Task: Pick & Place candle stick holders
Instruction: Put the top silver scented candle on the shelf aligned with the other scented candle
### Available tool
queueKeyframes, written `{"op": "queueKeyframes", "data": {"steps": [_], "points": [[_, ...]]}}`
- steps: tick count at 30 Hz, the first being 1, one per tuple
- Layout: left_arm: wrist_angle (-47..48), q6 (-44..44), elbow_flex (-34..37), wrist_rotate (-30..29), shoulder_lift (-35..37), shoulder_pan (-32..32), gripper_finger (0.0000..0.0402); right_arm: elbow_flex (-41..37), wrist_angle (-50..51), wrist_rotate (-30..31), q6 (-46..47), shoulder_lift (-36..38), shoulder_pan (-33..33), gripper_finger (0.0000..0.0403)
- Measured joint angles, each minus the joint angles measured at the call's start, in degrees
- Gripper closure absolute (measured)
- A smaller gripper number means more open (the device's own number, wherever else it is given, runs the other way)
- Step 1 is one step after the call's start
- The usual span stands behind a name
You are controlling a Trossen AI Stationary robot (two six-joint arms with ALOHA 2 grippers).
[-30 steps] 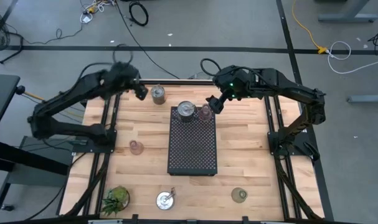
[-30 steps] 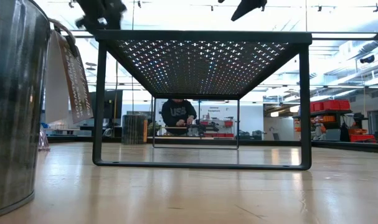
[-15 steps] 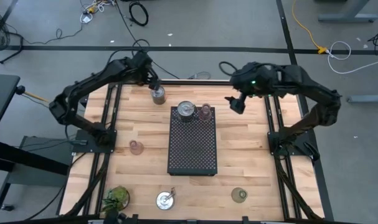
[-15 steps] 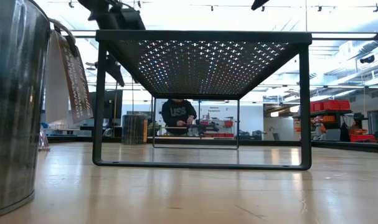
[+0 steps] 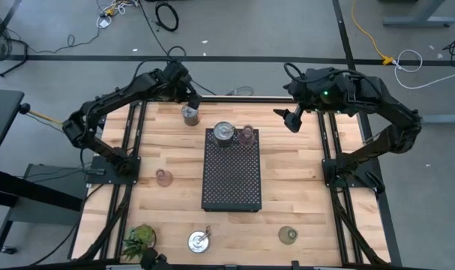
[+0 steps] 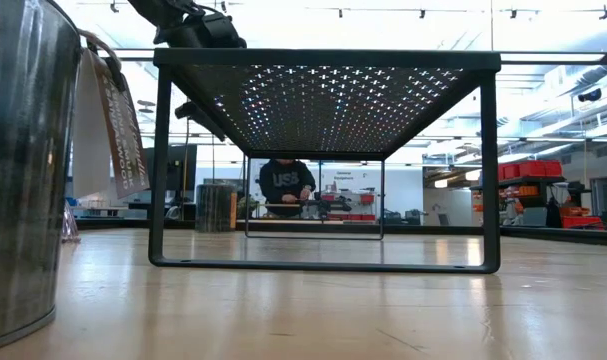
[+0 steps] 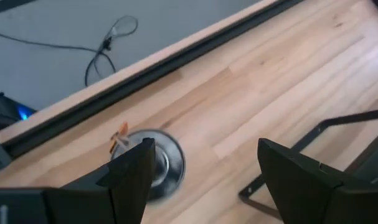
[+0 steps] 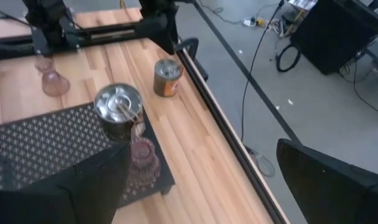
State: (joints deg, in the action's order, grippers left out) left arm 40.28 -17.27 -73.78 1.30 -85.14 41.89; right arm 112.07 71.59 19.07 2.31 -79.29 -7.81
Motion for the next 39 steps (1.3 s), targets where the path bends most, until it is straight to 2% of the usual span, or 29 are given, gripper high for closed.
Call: {"op": "queueKeyframes", "data": {"steps": [11, 15, 23, 26, 30, 33, 39], "points": [[-0.99, 1.22, 0.0, 7.36, 0.0, 0.8, 0.0115, 0.0, -0.46, 0.0, 0.67, -0.17, 0.0, 0.0003], [-1.12, -0.29, 0.0, 5.1, 0.0, 0.76, 0.0115, 0.0, -0.46, -0.02, 0.69, -0.19, 0.0, 0.0003], [-1.08, -0.45, 0.0, 5.66, 0.0, 0.98, 0.0112, 0.0, -0.46, -0.02, 0.72, -0.21, 0.0, 0.0003], [-0.97, -0.29, 0.0, 5.62, 0.0, 1.02, 0.0094, 0.0, -0.46, -0.02, 0.72, -0.21, 0.0, 0.0003], [-0.68, 4.05, 0.0, 4.62, 0.0, 1.02, 0.0043, 0.0, -0.44, -0.02, 0.72, -0.21, 0.0, 0.0003], [-0.57, 3.63, 0.02, 3.05, 0.0, 1.0, 0.001, 0.0, -0.44, -0.04, 0.42, -0.21, 0.0, 0.0003], [-0.33, 4.12, 0.02, -0.3, 0.0, 1.02, 0.0018, 0.0, -0.43, -0.04, 0.26, -0.21, 0.0, 0.0003]]}}
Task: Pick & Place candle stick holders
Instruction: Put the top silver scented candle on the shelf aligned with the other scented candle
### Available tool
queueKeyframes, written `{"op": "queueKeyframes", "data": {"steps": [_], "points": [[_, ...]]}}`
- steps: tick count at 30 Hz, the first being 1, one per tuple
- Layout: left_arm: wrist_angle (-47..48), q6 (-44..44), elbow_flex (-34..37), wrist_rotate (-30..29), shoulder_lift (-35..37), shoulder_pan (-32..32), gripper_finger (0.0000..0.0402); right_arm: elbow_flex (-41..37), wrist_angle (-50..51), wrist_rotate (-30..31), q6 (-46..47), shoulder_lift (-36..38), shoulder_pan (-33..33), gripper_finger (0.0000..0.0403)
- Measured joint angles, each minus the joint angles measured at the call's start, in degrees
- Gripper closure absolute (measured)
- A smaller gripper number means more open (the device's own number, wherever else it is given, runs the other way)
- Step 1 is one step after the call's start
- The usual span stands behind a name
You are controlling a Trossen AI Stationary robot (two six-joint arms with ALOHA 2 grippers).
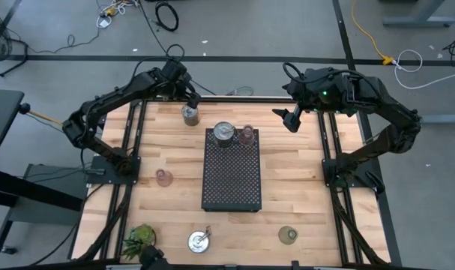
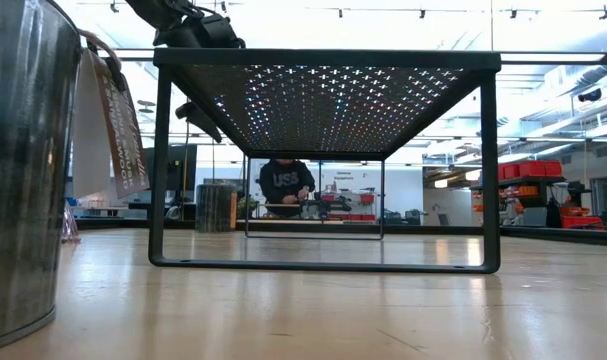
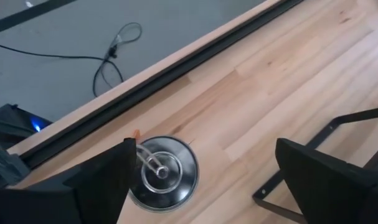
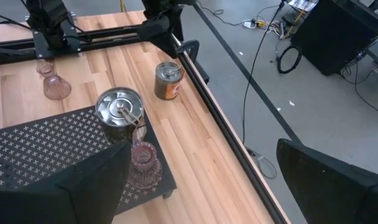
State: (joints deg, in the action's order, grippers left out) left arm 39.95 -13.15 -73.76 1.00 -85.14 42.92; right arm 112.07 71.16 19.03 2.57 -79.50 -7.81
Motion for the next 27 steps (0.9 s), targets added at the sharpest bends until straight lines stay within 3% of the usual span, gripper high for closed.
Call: {"op": "queueKeyframes", "data": {"steps": [15, 27], "points": [[0.11, 0.55, 0.0, -1.34, -0.35, -0.17, 0.0005, 0.0, 0.34, 0.0, -0.07, 0.0, 0.0, 0.0003], [7.02, 1.22, 0.04, -3.55, -7.72, 0.04, 0.0002, 0.0, 0.32, 0.0, -0.08, 0.0, 0.0, 0.0003]]}}
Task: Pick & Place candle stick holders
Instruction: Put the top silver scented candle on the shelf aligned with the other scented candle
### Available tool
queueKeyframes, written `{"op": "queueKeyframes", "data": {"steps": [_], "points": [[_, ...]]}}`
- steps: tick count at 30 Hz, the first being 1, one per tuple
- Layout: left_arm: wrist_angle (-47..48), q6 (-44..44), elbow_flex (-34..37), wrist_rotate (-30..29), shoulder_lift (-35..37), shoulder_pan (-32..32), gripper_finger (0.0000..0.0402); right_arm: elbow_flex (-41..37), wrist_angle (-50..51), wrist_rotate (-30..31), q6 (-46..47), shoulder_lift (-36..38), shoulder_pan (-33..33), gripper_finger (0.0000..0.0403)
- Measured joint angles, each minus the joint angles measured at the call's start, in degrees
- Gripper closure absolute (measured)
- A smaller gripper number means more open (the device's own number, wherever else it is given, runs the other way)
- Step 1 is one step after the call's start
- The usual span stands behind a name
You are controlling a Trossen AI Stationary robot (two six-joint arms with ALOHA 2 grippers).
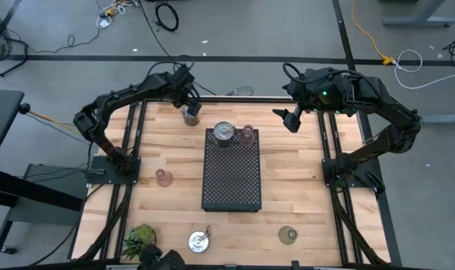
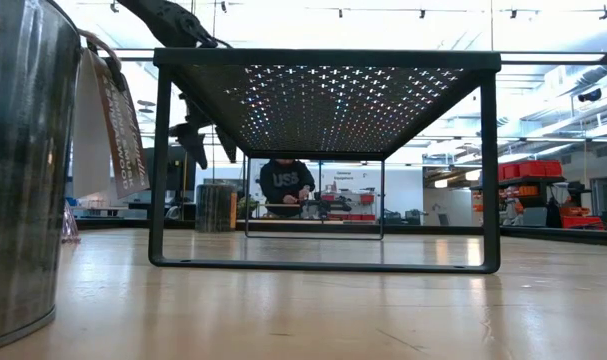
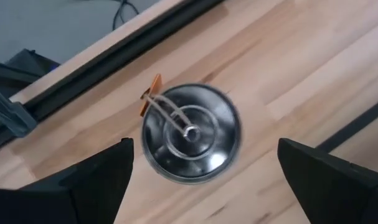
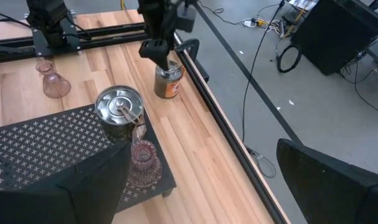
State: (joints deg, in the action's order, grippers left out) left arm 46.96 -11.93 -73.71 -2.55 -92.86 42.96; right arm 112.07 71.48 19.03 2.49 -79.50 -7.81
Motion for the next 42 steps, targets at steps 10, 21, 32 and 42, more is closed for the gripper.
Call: {"op": "queueKeyframes", "data": {"steps": [10, 21, 32, 42], "points": [[0.06, 0.58, 0.0, 0.46, -4.56, 0.37, 0.0002, 0.0, -0.02, -0.01, 0.28, 0.0, 0.0, 0.0003], [-2.44, 0.7, -0.02, 0.0, -6.55, 0.43, 0.0002, 0.0, -0.17, 0.0, 0.32, 0.0, 0.02, 0.0003], [-3.0, 0.64, -0.01, -0.17, -8.59, 0.77, 0.0003, 0.0, -0.39, 0.0, 0.45, 0.0, 0.02, 0.0003], [-3.2, 1.36, -0.02, -0.61, -8.52, -0.08, 0.0003, 0.0, -0.38, 0.0, 0.43, 0.0, 0.02, 0.0003]]}}
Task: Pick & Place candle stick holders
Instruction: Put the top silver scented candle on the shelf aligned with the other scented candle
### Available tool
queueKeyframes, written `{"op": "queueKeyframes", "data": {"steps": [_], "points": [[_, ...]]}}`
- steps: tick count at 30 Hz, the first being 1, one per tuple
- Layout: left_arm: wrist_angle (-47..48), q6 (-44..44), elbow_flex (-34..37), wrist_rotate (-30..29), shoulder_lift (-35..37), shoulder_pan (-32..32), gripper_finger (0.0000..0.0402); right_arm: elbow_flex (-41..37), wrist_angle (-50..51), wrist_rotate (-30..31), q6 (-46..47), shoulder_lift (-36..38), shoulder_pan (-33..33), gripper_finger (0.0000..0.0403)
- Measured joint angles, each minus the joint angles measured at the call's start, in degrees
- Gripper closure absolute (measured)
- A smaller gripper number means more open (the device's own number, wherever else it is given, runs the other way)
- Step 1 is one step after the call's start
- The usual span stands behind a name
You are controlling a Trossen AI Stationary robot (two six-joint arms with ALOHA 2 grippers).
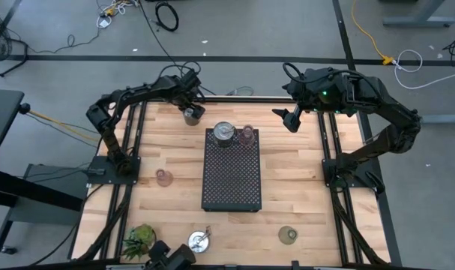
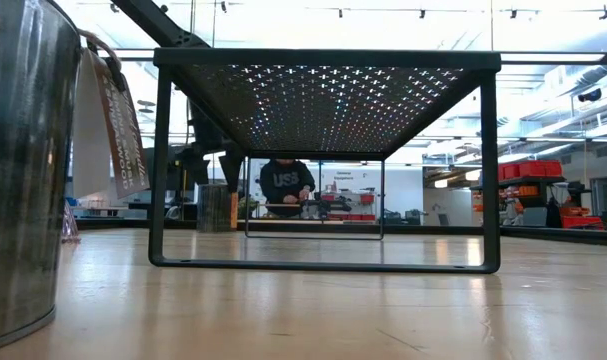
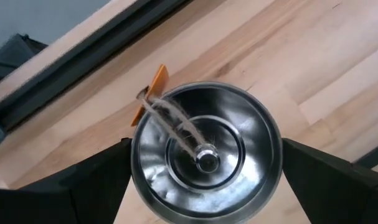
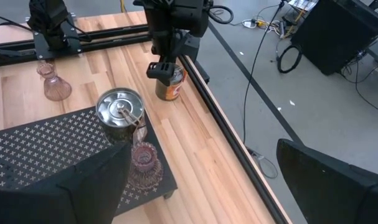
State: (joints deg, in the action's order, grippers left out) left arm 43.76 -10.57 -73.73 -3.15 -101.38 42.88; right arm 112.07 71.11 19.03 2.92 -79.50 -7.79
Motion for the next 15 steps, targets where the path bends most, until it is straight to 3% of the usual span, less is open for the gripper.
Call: {"op": "queueKeyframes", "data": {"steps": [15], "points": [[-0.26, -1.68, 0.06, -0.59, 0.02, -0.59, 0.0003, 0.0, -0.02, 0.0, -0.02, -0.01, 0.0, 0.0003]]}}
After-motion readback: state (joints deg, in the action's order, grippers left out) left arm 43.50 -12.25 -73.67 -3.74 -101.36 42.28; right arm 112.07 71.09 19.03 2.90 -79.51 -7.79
